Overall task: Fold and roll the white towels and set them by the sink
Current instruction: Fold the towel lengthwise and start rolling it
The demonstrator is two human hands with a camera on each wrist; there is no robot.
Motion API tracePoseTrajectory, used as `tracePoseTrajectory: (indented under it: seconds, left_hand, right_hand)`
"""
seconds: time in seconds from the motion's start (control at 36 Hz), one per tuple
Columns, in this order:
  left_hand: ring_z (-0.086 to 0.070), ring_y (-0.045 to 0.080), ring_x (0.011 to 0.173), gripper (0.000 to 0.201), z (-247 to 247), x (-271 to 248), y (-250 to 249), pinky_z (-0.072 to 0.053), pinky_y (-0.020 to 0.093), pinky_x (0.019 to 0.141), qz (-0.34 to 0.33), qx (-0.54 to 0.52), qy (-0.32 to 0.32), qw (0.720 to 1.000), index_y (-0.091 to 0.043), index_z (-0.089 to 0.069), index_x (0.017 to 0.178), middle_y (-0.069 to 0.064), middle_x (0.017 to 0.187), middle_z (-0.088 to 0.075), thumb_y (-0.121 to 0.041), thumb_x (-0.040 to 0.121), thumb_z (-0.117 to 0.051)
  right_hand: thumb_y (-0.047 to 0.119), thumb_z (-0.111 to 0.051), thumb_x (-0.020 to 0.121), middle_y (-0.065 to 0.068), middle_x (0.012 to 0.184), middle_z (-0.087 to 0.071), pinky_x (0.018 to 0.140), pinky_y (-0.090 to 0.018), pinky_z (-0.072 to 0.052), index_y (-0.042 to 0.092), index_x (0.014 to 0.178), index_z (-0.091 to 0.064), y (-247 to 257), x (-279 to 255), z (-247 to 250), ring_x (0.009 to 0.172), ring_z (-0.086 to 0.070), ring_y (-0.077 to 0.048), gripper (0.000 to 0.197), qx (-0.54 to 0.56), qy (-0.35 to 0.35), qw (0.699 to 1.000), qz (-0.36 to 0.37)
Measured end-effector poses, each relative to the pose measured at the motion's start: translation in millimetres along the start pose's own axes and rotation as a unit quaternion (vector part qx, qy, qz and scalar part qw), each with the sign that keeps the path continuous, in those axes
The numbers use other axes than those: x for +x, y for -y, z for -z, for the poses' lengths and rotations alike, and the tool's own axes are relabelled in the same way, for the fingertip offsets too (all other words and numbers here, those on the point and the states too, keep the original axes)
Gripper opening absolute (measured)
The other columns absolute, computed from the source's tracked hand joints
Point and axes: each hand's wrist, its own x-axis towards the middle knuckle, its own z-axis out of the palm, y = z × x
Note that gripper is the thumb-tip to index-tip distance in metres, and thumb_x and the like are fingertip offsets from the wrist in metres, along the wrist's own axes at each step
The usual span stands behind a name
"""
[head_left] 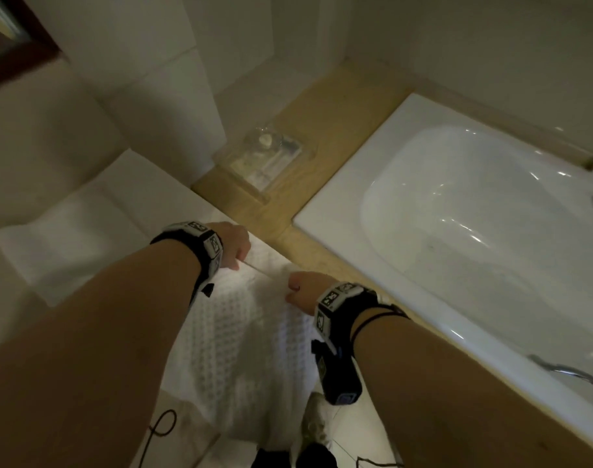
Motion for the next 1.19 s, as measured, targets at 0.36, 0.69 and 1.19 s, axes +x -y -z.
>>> tracePoseTrajectory:
  seconds: [0.36, 0.69, 1.19]
  left_hand:
    - [-0.028, 0.012, 0.055, 0.013, 15.1, 36.0, -4.1, -0.029, 0.021, 0.057, -0.006, 0.059, 0.054, 0.997, -0.013, -0.039, 0.087, -0.003, 0.066, -0.032, -0.019, 0.097, -0.045]
    - [-0.042, 0.015, 0.075, 0.032, 11.8, 37.2, 4.4, -0.034, 0.023, 0.062, -0.032, -0.030, -0.060, 0.997, -0.023, -0.035, 0.068, -0.003, 0.089, -0.044, -0.017, 0.094, -0.053]
    - [-0.049, 0.020, 0.115, 0.029, -4.5, 27.7, 5.2, -0.040, 0.032, 0.098, -0.032, -0.046, -0.107, 0.993, -0.018, -0.054, 0.121, 0.000, 0.131, -0.046, -0.032, 0.095, -0.050]
  right_hand:
    - [0.037, -0.030, 0.102, -0.015, 0.139, -0.045, 0.097, -0.034, -0.037, 0.003, 0.137, -0.038, -12.4, 2.6, 5.5, 0.124, -0.046, -0.030, 0.048, 0.048, 0.003, 0.996, -0.072]
    - [0.030, -0.032, 0.103, -0.011, 0.132, -0.050, 0.094, -0.033, -0.037, 0.007, 0.132, -0.045, -39.9, -1.4, 12.0, 0.120, -0.048, -0.028, 0.039, 0.063, 0.014, 0.994, -0.094]
    - [0.050, -0.043, 0.094, -0.006, 0.145, -0.035, 0.111, -0.039, -0.030, 0.021, 0.138, -0.044, -36.9, -8.3, 12.4, 0.133, -0.034, -0.027, 0.053, -0.054, -0.021, 0.996, -0.066]
